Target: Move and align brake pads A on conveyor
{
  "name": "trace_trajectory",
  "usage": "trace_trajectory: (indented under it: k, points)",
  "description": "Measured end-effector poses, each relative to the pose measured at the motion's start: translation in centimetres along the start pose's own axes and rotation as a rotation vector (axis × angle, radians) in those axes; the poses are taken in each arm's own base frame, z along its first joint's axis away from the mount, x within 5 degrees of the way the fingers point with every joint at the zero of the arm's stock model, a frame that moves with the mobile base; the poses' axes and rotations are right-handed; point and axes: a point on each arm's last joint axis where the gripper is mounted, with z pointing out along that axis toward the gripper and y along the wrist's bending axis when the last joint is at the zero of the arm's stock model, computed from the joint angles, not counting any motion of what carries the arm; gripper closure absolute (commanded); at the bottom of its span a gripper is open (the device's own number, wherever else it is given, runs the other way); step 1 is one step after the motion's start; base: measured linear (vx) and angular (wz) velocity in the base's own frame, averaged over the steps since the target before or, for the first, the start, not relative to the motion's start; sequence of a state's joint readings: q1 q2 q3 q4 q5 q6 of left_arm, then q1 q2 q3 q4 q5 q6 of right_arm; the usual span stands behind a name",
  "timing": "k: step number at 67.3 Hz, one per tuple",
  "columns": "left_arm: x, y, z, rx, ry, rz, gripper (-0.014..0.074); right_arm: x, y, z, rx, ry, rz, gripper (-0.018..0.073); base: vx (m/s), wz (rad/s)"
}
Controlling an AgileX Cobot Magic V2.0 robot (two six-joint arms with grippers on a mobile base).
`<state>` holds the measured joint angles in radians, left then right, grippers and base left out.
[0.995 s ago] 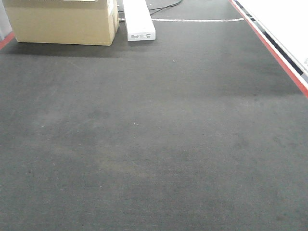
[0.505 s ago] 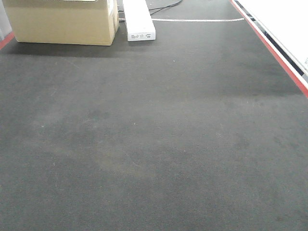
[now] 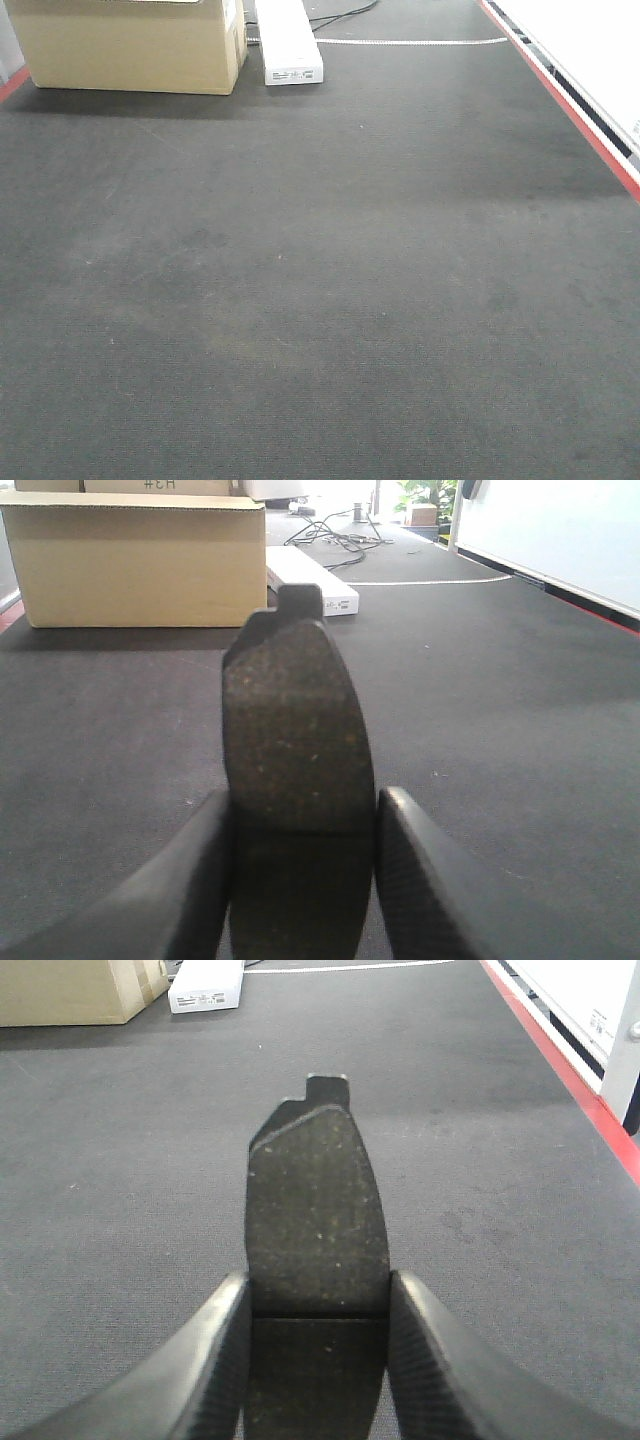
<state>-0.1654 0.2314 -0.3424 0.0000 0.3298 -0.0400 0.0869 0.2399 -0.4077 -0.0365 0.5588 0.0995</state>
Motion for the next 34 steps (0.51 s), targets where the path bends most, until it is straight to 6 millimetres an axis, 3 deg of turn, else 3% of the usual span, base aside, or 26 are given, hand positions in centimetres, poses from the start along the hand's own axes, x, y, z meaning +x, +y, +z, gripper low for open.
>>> trace_trajectory:
  k: [34]
  points:
    - [-0.52,-0.02,0.52,-0.003,0.054,-0.030,0.0596,0.00,0.00,0.00,0.000,0.000,0.000,0.0566,0.00,0.00]
